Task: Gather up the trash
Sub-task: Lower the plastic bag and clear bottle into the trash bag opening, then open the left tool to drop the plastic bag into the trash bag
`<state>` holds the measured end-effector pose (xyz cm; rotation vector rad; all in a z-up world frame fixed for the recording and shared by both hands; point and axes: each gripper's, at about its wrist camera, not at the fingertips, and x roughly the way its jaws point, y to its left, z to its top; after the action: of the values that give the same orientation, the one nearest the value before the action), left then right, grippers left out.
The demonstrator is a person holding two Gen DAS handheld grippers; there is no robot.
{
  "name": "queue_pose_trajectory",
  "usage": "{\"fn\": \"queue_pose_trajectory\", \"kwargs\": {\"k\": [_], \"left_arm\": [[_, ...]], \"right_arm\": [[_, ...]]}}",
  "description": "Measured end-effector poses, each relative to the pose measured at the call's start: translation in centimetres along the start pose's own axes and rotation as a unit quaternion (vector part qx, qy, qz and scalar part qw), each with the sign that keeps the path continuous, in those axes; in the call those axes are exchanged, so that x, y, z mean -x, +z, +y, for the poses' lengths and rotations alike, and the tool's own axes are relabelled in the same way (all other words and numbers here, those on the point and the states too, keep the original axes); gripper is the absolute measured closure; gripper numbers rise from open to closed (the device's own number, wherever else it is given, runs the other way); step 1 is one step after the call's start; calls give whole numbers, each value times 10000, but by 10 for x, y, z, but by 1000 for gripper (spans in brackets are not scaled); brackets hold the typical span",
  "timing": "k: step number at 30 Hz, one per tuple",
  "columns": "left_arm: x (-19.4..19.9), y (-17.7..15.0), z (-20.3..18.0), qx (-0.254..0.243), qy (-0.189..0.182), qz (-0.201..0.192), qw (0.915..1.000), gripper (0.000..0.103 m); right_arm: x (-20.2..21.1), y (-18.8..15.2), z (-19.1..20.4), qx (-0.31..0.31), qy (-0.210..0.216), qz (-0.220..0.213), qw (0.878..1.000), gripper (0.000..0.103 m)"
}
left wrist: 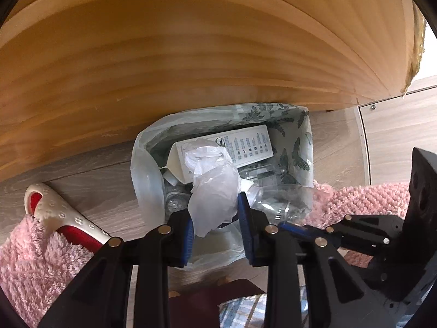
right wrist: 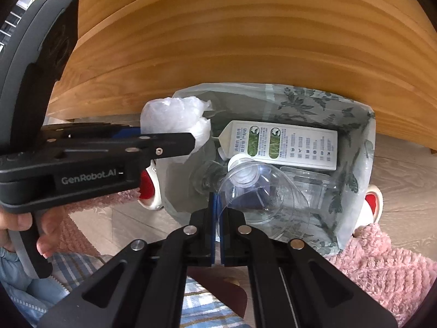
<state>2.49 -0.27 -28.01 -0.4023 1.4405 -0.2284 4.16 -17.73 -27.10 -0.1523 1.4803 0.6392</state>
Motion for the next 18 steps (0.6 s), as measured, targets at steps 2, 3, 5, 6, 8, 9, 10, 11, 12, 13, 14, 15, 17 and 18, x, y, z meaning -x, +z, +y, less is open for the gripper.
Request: {"fn": "queue_pose_trajectory", "kwargs": {"k": [2,3,5,6,8,9,10,11,12,13,14,15,17,18], "left_arm": [[2,1,2,60,-57,-10,10000,74],[4,2,4,103,-79,-31,9999,71],[7,3,6,163,-109,-61,9998,67],[9,3,8,196,-116,-80,9997,63],[11,4,10,231,-112,-117,9996,57],[12,4,11,249,-120,-142,9995,56],[14,4,12,267,-129,-159,9994,56],[16,4,13,294,-135,-183,9993,56],[18,4,15,335,-116,-218,9991,56],[20,5,17,366,-98,-245,9990,56],[22,5,20,401,-56,-270,9988,56],[24,4,22,429,-5,-290,9987,56],[27,3,28,512,70,-325,9981,56],[28,2,30,554,94,-325,9979,56]], "right_arm": [[-1,0,1,13,16,17,10000,101],[-2,1,1,27,24,27,10000,101],[-3,2,4,56,35,50,10000,101],[-4,2,5,73,38,63,9999,101],[-5,2,7,116,55,105,9999,101],[-6,2,9,147,58,130,9998,101],[-7,2,10,169,66,152,9997,101],[-9,3,12,188,79,182,9996,101],[-10,3,14,209,85,218,9995,101],[-13,3,16,240,80,261,9993,101],[-15,3,18,266,85,301,9992,101],[-17,3,20,292,95,347,9989,101],[-22,3,24,365,92,424,9984,101],[-23,3,26,388,94,448,9982,101]]}}
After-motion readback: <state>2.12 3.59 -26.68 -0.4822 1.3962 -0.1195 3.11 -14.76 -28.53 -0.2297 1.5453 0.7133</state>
